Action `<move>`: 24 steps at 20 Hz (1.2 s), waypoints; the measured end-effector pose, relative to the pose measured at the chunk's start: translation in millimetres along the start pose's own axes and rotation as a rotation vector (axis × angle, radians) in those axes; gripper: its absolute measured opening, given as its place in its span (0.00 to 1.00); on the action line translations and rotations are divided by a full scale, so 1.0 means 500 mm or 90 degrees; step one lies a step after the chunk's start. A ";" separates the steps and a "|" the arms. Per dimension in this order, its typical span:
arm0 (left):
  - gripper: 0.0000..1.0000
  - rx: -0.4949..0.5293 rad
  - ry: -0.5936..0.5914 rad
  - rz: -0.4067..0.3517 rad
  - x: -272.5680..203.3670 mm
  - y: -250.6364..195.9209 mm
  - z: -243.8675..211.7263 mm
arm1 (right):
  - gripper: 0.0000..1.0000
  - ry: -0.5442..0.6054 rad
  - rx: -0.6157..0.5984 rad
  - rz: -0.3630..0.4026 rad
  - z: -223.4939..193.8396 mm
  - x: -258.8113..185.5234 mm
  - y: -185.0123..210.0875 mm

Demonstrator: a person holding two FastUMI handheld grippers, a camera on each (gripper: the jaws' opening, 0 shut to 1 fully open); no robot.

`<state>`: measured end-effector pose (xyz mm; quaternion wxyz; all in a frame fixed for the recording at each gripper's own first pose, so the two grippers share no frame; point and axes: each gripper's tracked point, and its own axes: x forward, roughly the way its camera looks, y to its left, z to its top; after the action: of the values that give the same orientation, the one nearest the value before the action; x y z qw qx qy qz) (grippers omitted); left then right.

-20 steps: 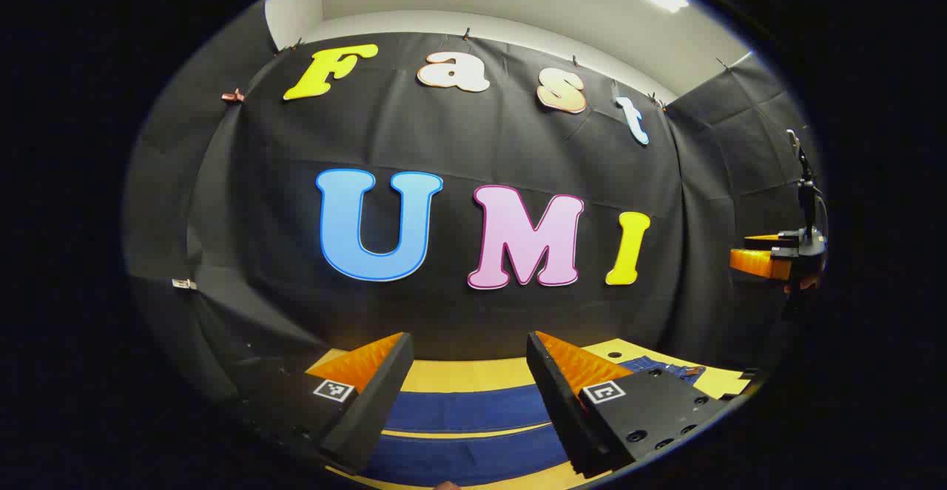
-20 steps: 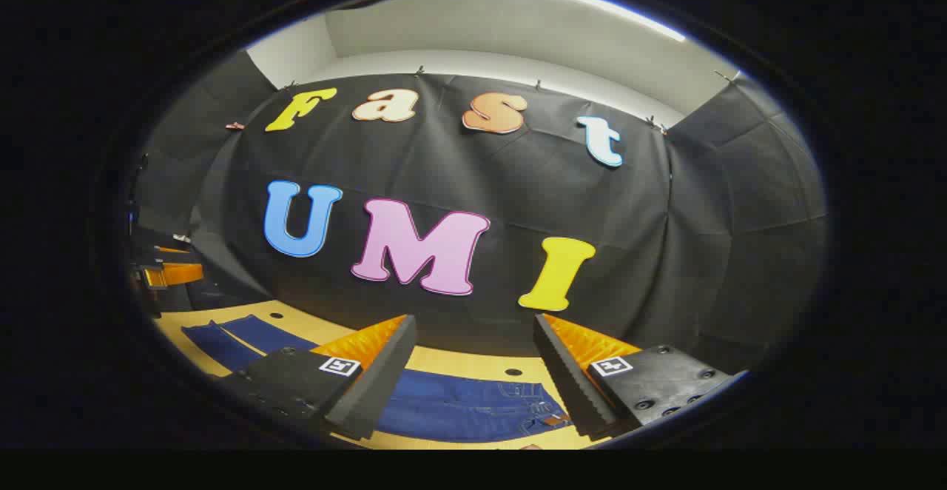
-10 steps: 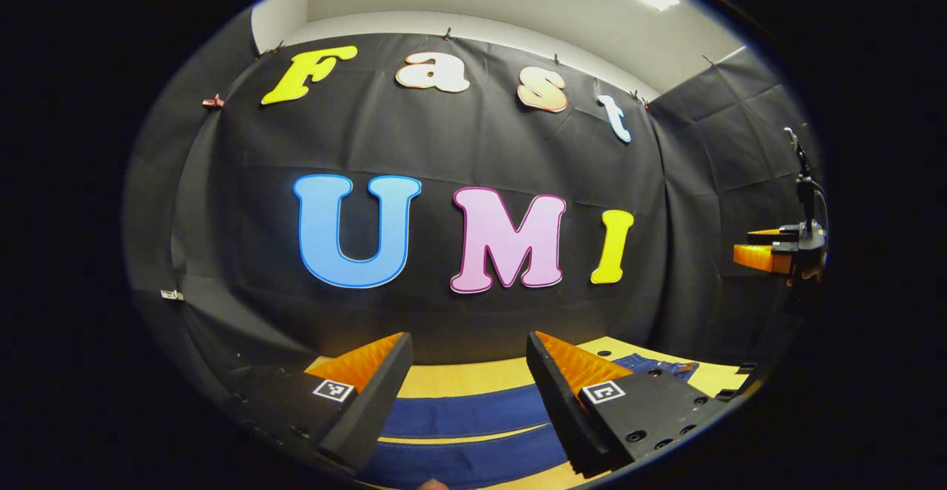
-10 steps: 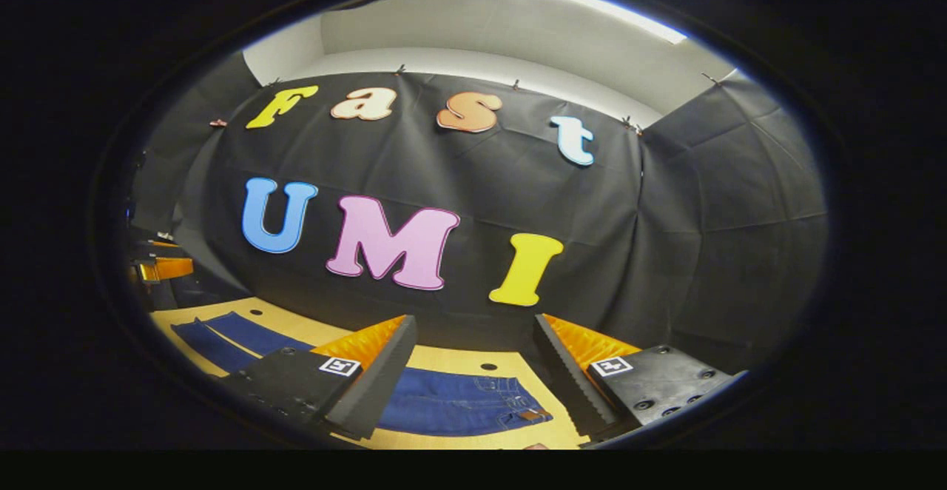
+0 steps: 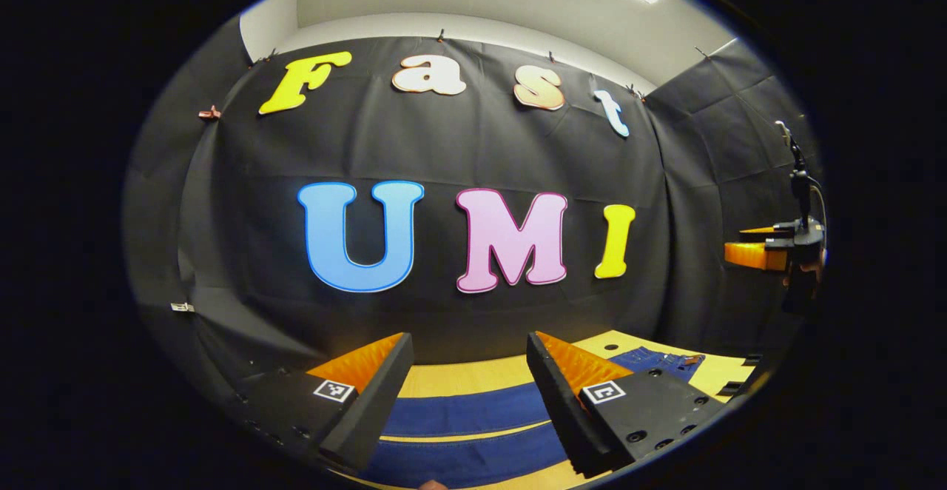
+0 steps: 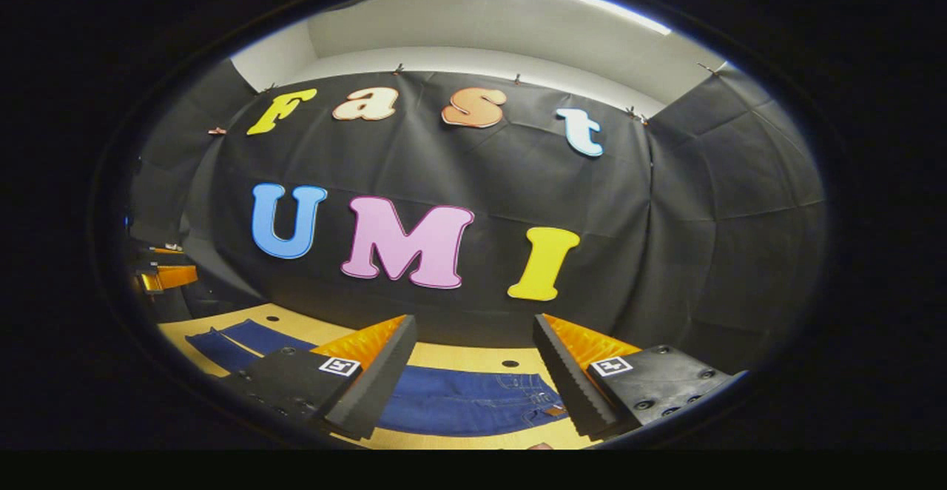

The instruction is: Grasp the waist and the cuffs of the jeans and fold them to make the two legs overlap; first hold the waist and fold one-third of the jeans toward the cuffs, then hold the cuffs and fold the remaining one-third in the same direction to finish folding.

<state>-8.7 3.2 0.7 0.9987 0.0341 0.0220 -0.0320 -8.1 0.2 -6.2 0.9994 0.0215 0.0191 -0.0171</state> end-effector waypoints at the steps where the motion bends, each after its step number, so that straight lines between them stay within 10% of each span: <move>1: 0.96 -0.013 0.016 -0.013 -0.007 0.007 -0.022 | 0.97 -0.003 -0.005 0.006 0.002 0.002 0.003; 10: 0.96 0.039 0.210 -0.167 -0.051 0.135 -0.207 | 0.97 0.101 -0.037 0.168 -0.127 0.046 0.067; 24: 0.99 0.256 0.604 -0.405 -0.128 0.238 -0.586 | 0.96 0.579 -0.346 0.471 -0.676 0.046 -0.086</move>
<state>-77.1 146.2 -280.2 0.7955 0.2241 0.4673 -0.3140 0.6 -28.8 -346.5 0.8014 -0.2220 0.4357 0.3445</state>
